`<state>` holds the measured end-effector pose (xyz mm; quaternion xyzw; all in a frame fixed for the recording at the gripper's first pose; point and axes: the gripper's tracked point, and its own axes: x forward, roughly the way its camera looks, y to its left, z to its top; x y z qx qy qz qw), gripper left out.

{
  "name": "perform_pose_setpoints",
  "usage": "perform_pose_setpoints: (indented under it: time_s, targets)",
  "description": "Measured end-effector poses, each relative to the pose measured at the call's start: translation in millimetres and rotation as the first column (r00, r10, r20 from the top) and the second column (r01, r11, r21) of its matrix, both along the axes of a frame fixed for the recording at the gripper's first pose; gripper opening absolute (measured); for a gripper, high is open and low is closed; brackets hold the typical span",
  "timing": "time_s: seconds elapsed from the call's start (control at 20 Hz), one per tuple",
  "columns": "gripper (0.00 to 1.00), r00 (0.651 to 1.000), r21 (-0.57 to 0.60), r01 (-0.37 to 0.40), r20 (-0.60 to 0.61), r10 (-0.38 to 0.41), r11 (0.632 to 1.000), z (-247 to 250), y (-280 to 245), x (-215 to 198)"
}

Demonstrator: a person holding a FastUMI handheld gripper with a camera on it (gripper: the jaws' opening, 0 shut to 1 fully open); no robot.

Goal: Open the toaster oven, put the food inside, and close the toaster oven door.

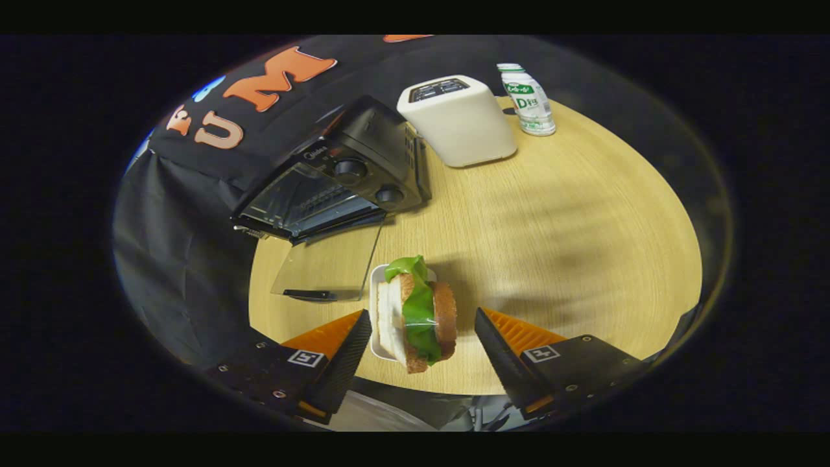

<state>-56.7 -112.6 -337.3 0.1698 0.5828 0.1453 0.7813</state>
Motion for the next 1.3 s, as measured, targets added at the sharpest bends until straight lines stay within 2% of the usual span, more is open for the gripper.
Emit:
perform_pose_setpoints:
  time_s: [0.15, 0.2, 0.3, 0.4, 0.55, 0.9, 1.1, 1.3]
  targets:
    - [0.71, 1.0, 0.033, -0.02, -0.019, 0.02, 0.999, 0, 8, 2]
    - [0.66, 1.0, 0.033, -0.019, -0.014, 0.02, 0.999, 1, 6, 3]
    - [0.47, 1.0, 0.07, -0.003, -0.014, 0.004, 0.998, 9, 9, 3]
    - [0.38, 1.0, 0.064, 0.01, 0.01, -0.011, 0.998, 16, 7, 4]
    - [0.31, 0.998, 0.043, 0.021, 0.05, -0.023, 0.999, 31, 5, 3]
    - [0.31, 0.968, 0.085, 0.135, 0.204, -0.149, 0.987, 98, 8, 11]
    - [0.31, 0.932, 0.191, 0.216, 0.252, -0.261, 0.957, 121, 29, 15]
    - [0.31, 0.905, 0.275, 0.279, 0.244, -0.348, 0.92, 119, 59, 20]
